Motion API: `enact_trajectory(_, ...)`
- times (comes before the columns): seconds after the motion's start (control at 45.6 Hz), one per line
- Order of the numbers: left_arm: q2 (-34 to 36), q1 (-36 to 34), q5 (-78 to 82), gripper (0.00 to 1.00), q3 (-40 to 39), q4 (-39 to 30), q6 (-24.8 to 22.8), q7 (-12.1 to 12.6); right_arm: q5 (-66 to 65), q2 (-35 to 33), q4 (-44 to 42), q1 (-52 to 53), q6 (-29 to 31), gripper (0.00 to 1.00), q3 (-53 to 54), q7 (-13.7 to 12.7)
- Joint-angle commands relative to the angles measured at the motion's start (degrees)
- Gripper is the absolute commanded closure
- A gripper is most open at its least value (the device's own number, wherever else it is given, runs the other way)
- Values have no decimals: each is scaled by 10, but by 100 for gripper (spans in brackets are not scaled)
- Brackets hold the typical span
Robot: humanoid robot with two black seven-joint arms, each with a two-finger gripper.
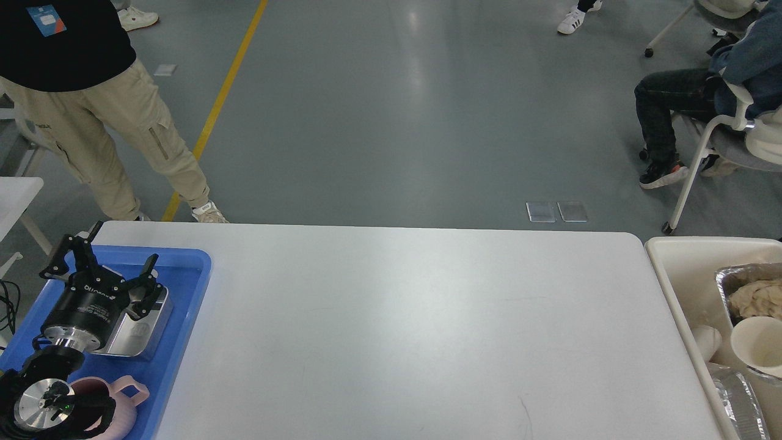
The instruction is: Tidy desktop
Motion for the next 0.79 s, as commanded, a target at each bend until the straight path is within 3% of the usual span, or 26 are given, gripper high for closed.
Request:
enact_trajectory(0.0,0,0,0,3,0,0,-1,0,-2,30,-51,-2,-1,16,3,1)
enact_trajectory(0.022,-1,0,0,3,0,0,-2,0,-3,40,-64,-1,-2,1,3,1)
enact_trajectory(0.044,-1,0,0,3,0,0,-2,0,-2,49,-76,1,-1,0,3,0)
enact_trajectory(0.132,-1,0,0,3,0,0,-4,0,-7,76,-116,6,1,0,2,0)
enact_trajectory(0.416,-1,2,0,3,-2,1,-11,-9,-8,98,-118,32,1,0,1,0)
enact_trajectory(0.767,-1,5,-1,3,-14,2,-26,-11,-10,168,-118,178,1,0,0,0)
